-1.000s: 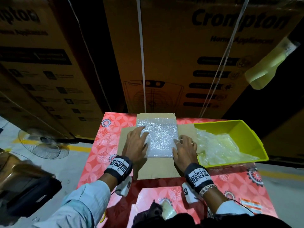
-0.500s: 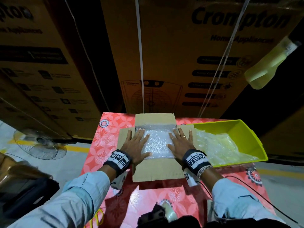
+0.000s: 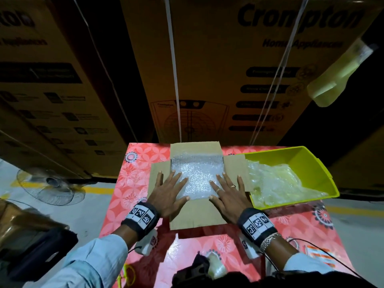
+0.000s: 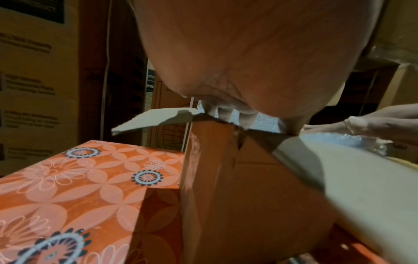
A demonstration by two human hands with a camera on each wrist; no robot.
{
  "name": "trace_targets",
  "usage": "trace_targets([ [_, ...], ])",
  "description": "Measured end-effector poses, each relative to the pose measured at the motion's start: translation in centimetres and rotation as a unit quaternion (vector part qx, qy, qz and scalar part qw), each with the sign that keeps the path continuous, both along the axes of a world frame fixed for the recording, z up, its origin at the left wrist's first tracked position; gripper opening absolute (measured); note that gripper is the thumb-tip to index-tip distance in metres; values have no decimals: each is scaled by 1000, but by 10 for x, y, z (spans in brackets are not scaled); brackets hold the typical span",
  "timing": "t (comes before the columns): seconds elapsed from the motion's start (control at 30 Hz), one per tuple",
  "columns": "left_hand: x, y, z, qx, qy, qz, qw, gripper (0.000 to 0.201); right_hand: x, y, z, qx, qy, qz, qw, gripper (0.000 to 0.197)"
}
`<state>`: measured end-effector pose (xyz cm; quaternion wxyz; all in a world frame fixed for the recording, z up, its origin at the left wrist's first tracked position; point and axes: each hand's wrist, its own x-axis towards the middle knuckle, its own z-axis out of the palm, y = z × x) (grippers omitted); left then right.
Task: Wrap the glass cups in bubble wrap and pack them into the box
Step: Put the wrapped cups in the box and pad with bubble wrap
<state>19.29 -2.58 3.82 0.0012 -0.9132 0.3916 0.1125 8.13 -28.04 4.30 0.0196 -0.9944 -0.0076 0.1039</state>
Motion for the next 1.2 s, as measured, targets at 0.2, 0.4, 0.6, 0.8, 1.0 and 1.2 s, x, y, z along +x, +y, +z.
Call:
trace_targets([
  [0.2, -27, -6, 0, -115, -10, 2, 993, 67, -41, 20, 9, 39, -148, 21, 988, 54],
  [0.4, -59, 3, -15, -115, -40, -83, 989, 63, -47, 21, -19, 19, -38, -32, 999, 82],
  [0.6, -52, 8, -9, -86, -12, -55, 995, 71, -29, 17, -6, -3, -22, -21, 1000, 85],
  [0.8, -44, 5, 0, -78, -12, -51, 996, 78, -12, 13, 3, 31, 29, -3, 999, 82],
  [1.0, -42, 14, -1, -85, -30, -48, 995, 79, -37, 15, 7, 18, -44, -39, 998, 77],
  [1.2, -19, 7, 14, -88, -29, -10, 996, 85, 4, 6, 29, 100, -55, -61, 992, 71],
])
